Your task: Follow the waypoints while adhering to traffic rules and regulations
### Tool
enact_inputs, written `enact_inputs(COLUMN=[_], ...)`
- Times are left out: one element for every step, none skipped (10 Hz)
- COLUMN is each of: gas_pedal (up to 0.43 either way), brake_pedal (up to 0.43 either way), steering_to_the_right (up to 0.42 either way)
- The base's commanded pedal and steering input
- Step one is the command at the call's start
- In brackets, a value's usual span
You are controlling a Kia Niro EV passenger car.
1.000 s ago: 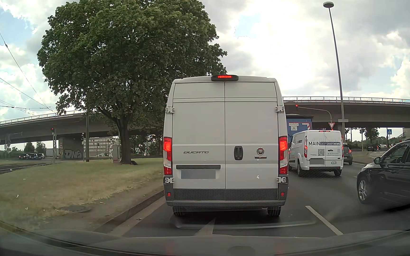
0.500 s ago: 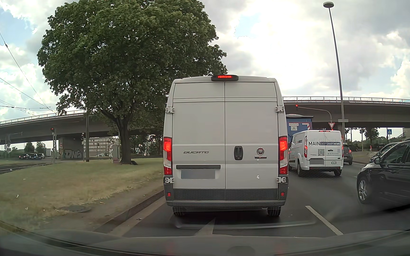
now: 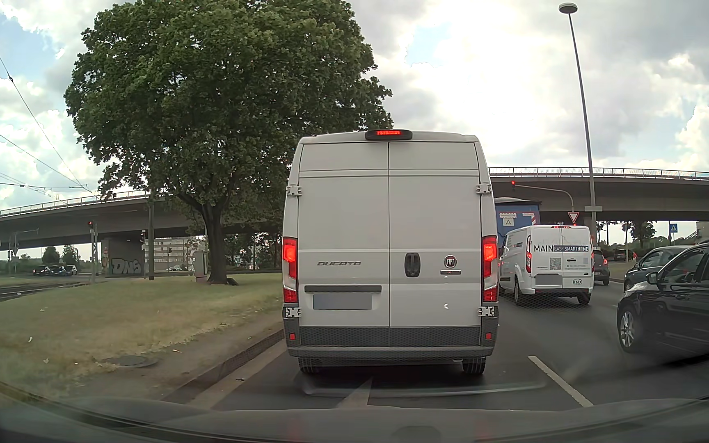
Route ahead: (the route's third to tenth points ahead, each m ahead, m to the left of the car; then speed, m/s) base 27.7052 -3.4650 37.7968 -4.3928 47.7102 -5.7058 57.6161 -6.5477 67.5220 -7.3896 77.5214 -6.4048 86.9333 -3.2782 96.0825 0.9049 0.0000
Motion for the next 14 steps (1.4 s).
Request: enact_inputs(gas_pedal=[0.0, 0.0, 0.0, 0.0, 0.0, 0.0, 0.0, 0.0, 0.0, 0.0, 0.0, 0.0, 0.0, 0.0], brake_pedal=[0.317, 0.323, 0.317, 0.317, 0.317, 0.317, 0.317, 0.317, 0.323, 0.317, 0.317, 0.317, 0.317, 0.317], steering_to_the_right=[0.011, 0.011, 0.007, 0.001, -0.001, 0.0, 0.0, 0.0, 0.0, 0.0, -0.001, -0.002, -0.003, -0.003])
